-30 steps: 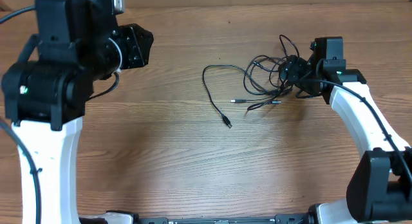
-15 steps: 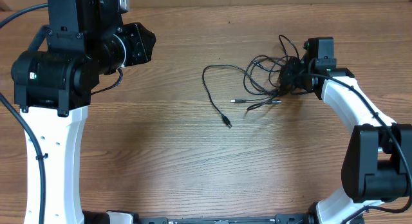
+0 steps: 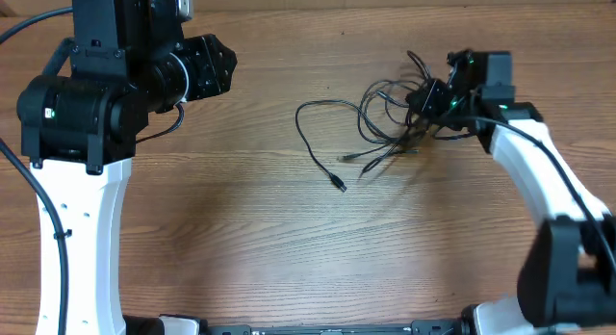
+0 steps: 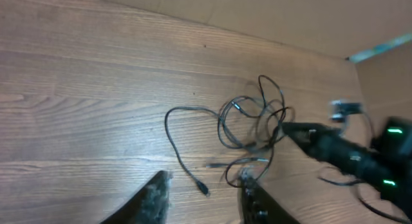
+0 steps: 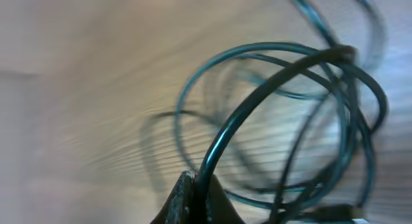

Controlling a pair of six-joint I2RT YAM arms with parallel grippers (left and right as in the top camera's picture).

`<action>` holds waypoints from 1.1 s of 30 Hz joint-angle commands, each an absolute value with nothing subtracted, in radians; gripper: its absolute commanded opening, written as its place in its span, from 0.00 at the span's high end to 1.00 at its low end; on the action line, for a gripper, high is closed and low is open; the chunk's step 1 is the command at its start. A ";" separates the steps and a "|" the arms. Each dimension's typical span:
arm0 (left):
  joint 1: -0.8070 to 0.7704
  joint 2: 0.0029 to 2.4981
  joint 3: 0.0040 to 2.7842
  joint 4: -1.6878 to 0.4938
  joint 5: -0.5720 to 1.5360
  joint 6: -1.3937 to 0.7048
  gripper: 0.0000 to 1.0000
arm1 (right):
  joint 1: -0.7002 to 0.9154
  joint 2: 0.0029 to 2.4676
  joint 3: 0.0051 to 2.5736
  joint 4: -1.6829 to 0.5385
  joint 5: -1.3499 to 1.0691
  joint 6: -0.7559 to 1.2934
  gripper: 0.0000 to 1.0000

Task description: Untangle cables

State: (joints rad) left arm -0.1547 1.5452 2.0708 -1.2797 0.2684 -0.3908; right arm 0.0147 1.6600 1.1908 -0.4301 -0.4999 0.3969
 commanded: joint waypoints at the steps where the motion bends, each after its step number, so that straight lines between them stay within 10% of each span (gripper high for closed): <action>1: -0.159 1.564 2.078 -1.285 0.263 -0.389 0.67 | 0.017 1.522 1.236 -0.421 -0.711 0.337 0.96; 11: -0.213 1.665 2.075 -1.258 0.517 -0.388 0.23 | 0.023 1.404 1.236 -0.435 -1.016 0.331 0.96; 33: -0.415 1.989 2.075 -1.140 0.517 -0.338 0.05 | 0.030 1.404 1.236 -0.344 -1.311 0.333 0.96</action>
State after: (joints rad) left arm -0.4149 1.9495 2.0708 -1.1500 0.5037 -0.3618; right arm 0.0269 1.4181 1.2087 -0.3737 -1.2411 0.3099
